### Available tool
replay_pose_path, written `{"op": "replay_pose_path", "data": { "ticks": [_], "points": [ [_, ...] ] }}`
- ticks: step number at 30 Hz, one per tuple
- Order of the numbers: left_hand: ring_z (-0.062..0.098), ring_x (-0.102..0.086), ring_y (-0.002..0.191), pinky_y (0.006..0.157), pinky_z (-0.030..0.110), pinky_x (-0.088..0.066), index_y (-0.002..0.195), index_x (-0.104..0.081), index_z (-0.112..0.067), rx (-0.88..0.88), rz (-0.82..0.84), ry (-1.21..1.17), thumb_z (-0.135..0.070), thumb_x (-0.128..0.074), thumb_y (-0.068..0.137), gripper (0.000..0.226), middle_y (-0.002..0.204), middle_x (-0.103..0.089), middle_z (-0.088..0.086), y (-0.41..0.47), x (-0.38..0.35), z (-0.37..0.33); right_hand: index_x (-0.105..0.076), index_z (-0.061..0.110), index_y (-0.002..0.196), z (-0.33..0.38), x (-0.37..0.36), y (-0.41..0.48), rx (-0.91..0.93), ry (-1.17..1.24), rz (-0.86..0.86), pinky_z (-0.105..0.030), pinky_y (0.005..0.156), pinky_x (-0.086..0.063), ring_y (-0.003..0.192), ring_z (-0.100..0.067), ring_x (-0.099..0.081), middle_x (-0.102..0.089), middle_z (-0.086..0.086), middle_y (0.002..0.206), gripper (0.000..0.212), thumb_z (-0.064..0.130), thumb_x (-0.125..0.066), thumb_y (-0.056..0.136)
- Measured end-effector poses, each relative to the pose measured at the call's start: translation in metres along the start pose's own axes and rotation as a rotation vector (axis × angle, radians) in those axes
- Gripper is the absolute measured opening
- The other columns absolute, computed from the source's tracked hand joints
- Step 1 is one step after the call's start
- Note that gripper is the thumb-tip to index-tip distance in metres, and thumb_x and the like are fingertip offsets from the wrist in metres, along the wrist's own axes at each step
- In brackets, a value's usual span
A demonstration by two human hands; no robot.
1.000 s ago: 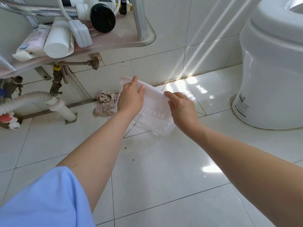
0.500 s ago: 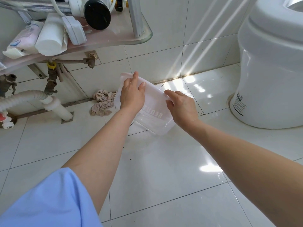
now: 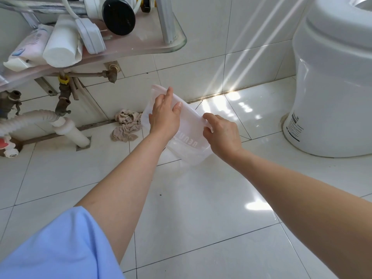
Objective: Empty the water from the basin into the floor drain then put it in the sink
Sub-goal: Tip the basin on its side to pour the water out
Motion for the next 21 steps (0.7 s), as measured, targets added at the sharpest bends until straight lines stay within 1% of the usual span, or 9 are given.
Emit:
{"op": "replay_pose_path", "data": {
  "ticks": [4, 6, 9, 12, 14, 16, 18, 21],
  "points": [
    [0.022, -0.027, 0.141, 0.115, 0.048, -0.021, 0.150, -0.019, -0.024, 0.004, -0.014, -0.045, -0.030, -0.036, 0.101, 0.053, 0.155, -0.023, 0.002, -0.001, -0.001, -0.002, -0.060, 0.008, 0.105, -0.001, -0.003, -0.001, -0.005, 0.003, 0.007, -0.039, 0.060, -0.042, 0.068, -0.039, -0.052, -0.062, -0.015, 0.081, 0.025, 0.006, -0.048, 0.083],
    [0.020, -0.026, 0.142, 0.116, 0.046, -0.021, 0.150, -0.022, -0.022, 0.007, -0.037, -0.127, -0.027, -0.039, 0.100, 0.053, 0.156, -0.024, 0.003, -0.001, -0.001, -0.004, -0.059, 0.007, 0.102, -0.001, -0.004, -0.001, -0.013, 0.007, 0.006, -0.039, 0.060, -0.040, 0.067, -0.039, -0.051, -0.061, -0.015, 0.080, 0.022, 0.006, -0.049, 0.083],
    [0.020, -0.023, 0.144, 0.118, 0.048, -0.016, 0.149, -0.026, -0.021, 0.022, -0.069, -0.228, -0.024, -0.043, 0.098, 0.053, 0.155, -0.026, 0.003, 0.001, -0.001, -0.009, -0.059, 0.007, 0.096, 0.002, -0.005, 0.000, -0.026, 0.042, -0.013, -0.039, 0.058, -0.040, 0.064, -0.038, -0.049, -0.059, -0.014, 0.075, 0.018, 0.006, -0.049, 0.081],
    [0.023, -0.010, 0.148, 0.119, 0.047, 0.001, 0.149, -0.023, -0.024, 0.020, -0.083, -0.154, -0.025, -0.042, 0.099, 0.054, 0.157, -0.023, 0.000, 0.003, 0.000, -0.013, -0.059, 0.010, 0.093, 0.006, -0.005, 0.001, -0.035, 0.081, -0.042, -0.034, 0.054, -0.032, 0.061, -0.034, -0.042, -0.049, -0.006, 0.067, 0.017, 0.004, -0.049, 0.079],
    [0.022, -0.002, 0.149, 0.117, 0.045, 0.008, 0.150, -0.021, -0.024, 0.006, -0.070, -0.106, -0.026, -0.041, 0.099, 0.054, 0.159, -0.020, 0.000, 0.005, 0.001, -0.013, -0.057, 0.010, 0.088, 0.007, -0.007, 0.001, -0.054, 0.114, -0.035, -0.032, 0.053, -0.030, 0.060, -0.031, -0.041, -0.046, -0.002, 0.066, 0.014, 0.004, -0.049, 0.079],
    [0.021, 0.001, 0.149, 0.117, 0.044, 0.009, 0.150, -0.020, -0.023, -0.001, -0.049, -0.076, -0.026, -0.041, 0.099, 0.055, 0.160, -0.018, 0.000, 0.006, 0.002, -0.012, -0.056, 0.011, 0.088, 0.008, -0.009, 0.001, -0.073, 0.147, -0.024, -0.033, 0.053, -0.033, 0.062, -0.031, -0.043, -0.049, -0.003, 0.069, 0.012, 0.005, -0.048, 0.080],
    [0.021, 0.001, 0.149, 0.117, 0.044, 0.009, 0.150, -0.019, -0.023, -0.009, -0.028, -0.052, -0.027, -0.040, 0.100, 0.055, 0.160, -0.016, 0.000, 0.007, 0.005, -0.010, -0.058, 0.012, 0.095, 0.008, -0.011, 0.000, -0.079, 0.170, -0.012, -0.033, 0.056, -0.037, 0.066, -0.031, -0.047, -0.053, -0.002, 0.074, 0.017, 0.006, -0.048, 0.081],
    [0.021, 0.001, 0.149, 0.117, 0.044, 0.008, 0.151, -0.017, -0.024, -0.035, 0.011, 0.002, -0.029, -0.038, 0.100, 0.055, 0.160, -0.015, 0.000, 0.008, 0.007, -0.010, -0.057, 0.016, 0.103, 0.006, -0.013, 0.000, -0.123, 0.240, 0.012, -0.028, 0.058, -0.035, 0.070, -0.026, -0.049, -0.053, 0.001, 0.078, 0.023, 0.009, -0.050, 0.083]
  ]
}}
Point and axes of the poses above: each hand's wrist, its own y-axis towards the middle knuckle, its own x-axis out of the back of the hand, z = x × y, the point moved 2 cm from there along y, towards the middle knuckle
